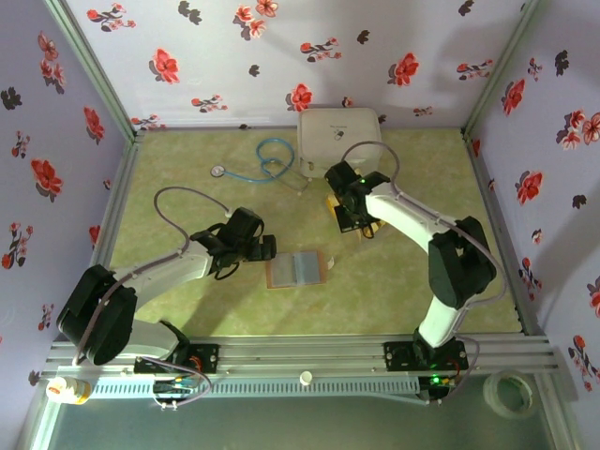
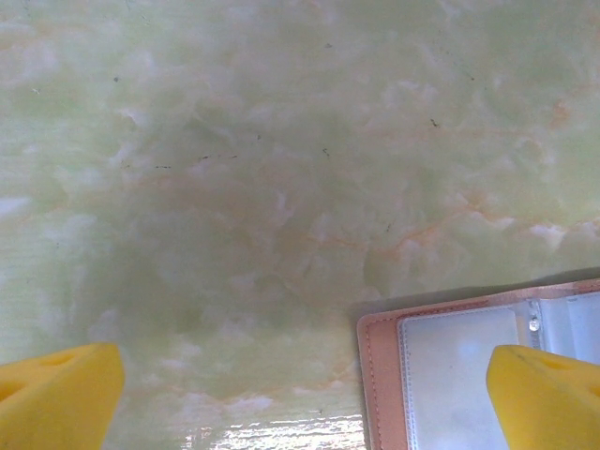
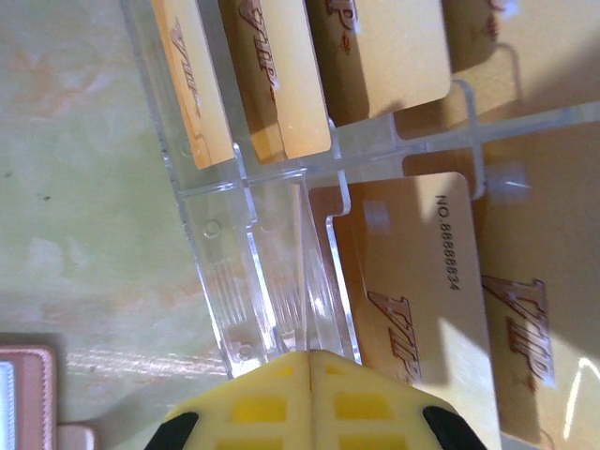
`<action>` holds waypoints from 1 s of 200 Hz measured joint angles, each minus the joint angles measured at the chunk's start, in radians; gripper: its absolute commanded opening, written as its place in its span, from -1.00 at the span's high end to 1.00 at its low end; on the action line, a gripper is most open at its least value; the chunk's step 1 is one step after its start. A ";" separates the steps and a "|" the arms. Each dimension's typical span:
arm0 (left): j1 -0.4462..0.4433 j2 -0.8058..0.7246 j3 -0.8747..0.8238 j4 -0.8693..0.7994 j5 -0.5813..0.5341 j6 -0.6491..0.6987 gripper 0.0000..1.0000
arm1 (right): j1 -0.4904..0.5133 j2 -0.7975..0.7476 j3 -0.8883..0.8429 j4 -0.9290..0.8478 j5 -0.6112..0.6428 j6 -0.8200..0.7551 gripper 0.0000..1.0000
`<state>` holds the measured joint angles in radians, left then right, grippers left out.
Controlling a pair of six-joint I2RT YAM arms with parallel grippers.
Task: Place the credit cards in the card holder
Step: Pick up the credit card from the storage box, then insert the credit card into the card slot.
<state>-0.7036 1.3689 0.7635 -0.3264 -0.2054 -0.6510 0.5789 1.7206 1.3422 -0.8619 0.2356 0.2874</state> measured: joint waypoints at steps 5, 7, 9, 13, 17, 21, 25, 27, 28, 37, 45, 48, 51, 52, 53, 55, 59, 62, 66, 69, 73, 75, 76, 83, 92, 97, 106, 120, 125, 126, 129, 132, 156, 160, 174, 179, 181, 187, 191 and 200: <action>0.000 0.000 0.000 0.000 0.000 0.000 -0.99 | 0.000 -0.013 0.000 -0.004 -0.004 0.000 1.00; 0.000 0.000 0.000 0.000 0.000 0.000 -0.99 | 0.000 -0.020 0.000 -0.005 -0.004 0.000 1.00; 0.000 0.000 0.000 0.000 0.000 0.000 -0.99 | -0.001 -0.026 0.000 -0.006 -0.005 0.000 1.00; 0.000 0.000 0.000 0.000 0.000 0.000 -0.99 | -0.002 -0.039 0.000 -0.008 -0.005 0.000 1.00; 0.001 0.000 0.000 0.000 0.000 0.000 -0.99 | -0.002 -0.050 0.000 -0.009 -0.008 0.000 1.00; 0.001 0.000 0.000 0.000 0.000 0.001 -0.99 | -0.002 -0.066 0.000 -0.010 -0.010 0.001 1.00; 0.002 0.000 0.000 0.000 0.001 0.002 -0.99 | -0.003 -0.078 0.000 -0.011 -0.014 0.001 1.00; 0.002 0.000 0.000 0.000 0.001 0.003 -0.99 | -0.003 -0.087 0.000 -0.012 -0.016 0.001 1.00; 0.002 0.000 0.000 0.000 0.001 0.003 -0.99 | -0.003 -0.092 0.000 -0.012 -0.018 0.001 1.00; 0.003 0.000 0.000 0.000 0.002 0.004 -0.99 | -0.004 -0.122 0.000 -0.012 -0.031 0.003 1.00; 0.003 0.000 0.000 0.000 0.004 0.004 -1.00 | -0.005 -0.151 0.000 -0.011 -0.048 0.009 1.00; 0.003 0.000 0.000 0.000 0.005 0.005 -1.00 | -0.005 -0.160 -0.002 -0.010 -0.056 0.011 1.00; 0.003 0.000 0.000 0.000 0.006 0.005 -0.99 | -0.005 -0.172 -0.003 -0.008 -0.068 0.016 1.00; 0.003 0.000 0.000 0.000 0.007 0.006 -0.99 | -0.005 -0.175 -0.003 -0.006 -0.071 0.017 1.00; 0.003 0.000 0.000 0.000 0.007 0.007 -0.99 | -0.005 -0.177 -0.004 -0.006 -0.073 0.019 1.00; 0.003 0.000 0.000 0.000 0.007 0.007 -0.99 | -0.005 -0.184 -0.006 -0.003 -0.081 0.021 1.00; 0.003 0.000 0.000 0.000 0.008 0.008 -0.99 | -0.005 -0.196 -0.010 0.003 -0.094 0.027 1.00; 0.003 0.000 0.000 0.000 0.008 0.008 -0.99 | -0.005 -0.206 -0.016 0.011 -0.106 0.034 1.00; 0.003 0.000 0.000 -0.001 0.009 0.008 -0.99 | -0.005 -0.220 -0.027 0.024 -0.126 0.042 1.00; 0.003 0.000 0.000 0.000 0.010 0.009 -0.99 | -0.005 -0.231 -0.036 0.035 -0.138 0.050 1.00; 0.003 -0.001 -0.001 0.000 0.013 0.011 -0.99 | -0.005 -0.246 -0.053 0.053 -0.163 0.061 1.00; 0.003 -0.001 -0.002 0.000 0.014 0.011 -0.99 | -0.005 -0.251 -0.058 0.058 -0.169 0.065 1.00; 0.003 -0.001 -0.002 0.000 0.014 0.011 -0.99 | -0.005 -0.256 -0.064 0.066 -0.178 0.067 1.00; 0.003 -0.003 -0.007 0.001 0.019 0.011 -0.99 | -0.005 -0.278 -0.098 0.104 -0.221 0.091 1.00; 0.003 -0.011 -0.016 -0.001 0.026 0.014 -0.99 | -0.005 -0.306 -0.151 0.163 -0.282 0.125 1.00; 0.003 -0.015 -0.023 -0.001 0.031 0.016 -0.99 | -0.005 -0.320 -0.184 0.206 -0.317 0.146 1.00; 0.003 -0.025 -0.033 -0.002 0.041 0.019 -0.99 | -0.004 -0.341 -0.248 0.281 -0.375 0.192 1.00; 0.002 -0.040 -0.048 -0.001 0.054 0.026 -0.99 | 0.002 -0.360 -0.348 0.416 -0.459 0.277 1.00; 0.001 -0.044 -0.053 0.000 0.058 0.027 -0.99 | 0.006 -0.363 -0.381 0.463 -0.482 0.303 1.00; 0.000 -0.045 -0.055 0.000 0.060 0.028 -0.99 | 0.006 -0.363 -0.385 0.468 -0.485 0.306 1.00; 0.000 -0.047 -0.058 0.000 0.062 0.029 -0.99 | 0.010 -0.363 -0.402 0.496 -0.496 0.327 1.00; -0.002 -0.049 -0.061 0.000 0.063 0.030 -0.99 | 0.012 -0.363 -0.420 0.525 -0.507 0.340 1.00; -0.021 -0.054 -0.085 0.000 0.077 0.030 -0.99 | 0.055 -0.363 -0.547 0.746 -0.555 0.452 1.00; -0.026 -0.054 -0.089 0.000 0.078 0.030 -1.00 | 0.062 -0.363 -0.563 0.777 -0.558 0.462 1.00; -0.042 -0.054 -0.098 0.001 0.080 0.030 -0.99 | 0.093 -0.363 -0.622 0.890 -0.562 0.510 1.00; -0.048 -0.054 -0.100 0.000 0.081 0.030 -0.99 | 0.104 -0.363 -0.639 0.922 -0.562 0.524 1.00; -0.050 -0.054 -0.100 0.000 0.082 0.029 -0.99 | 0.108 -0.363 -0.644 0.932 -0.562 0.529 1.00; -0.057 -0.054 -0.103 0.005 0.084 0.029 -0.99 | 0.118 -0.361 -0.658 0.962 -0.561 0.538 1.00; -0.061 -0.054 -0.104 0.008 0.084 0.029 -0.99 | 0.125 -0.359 -0.665 0.979 -0.561 0.546 1.00; -0.070 -0.054 -0.109 0.013 0.084 0.029 -0.99 | 0.137 -0.352 -0.680 1.025 -0.558 0.561 1.00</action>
<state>-0.7734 1.3151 0.6548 -0.3134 -0.1219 -0.6220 0.7155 1.3682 0.6621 0.1631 -0.3225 0.8486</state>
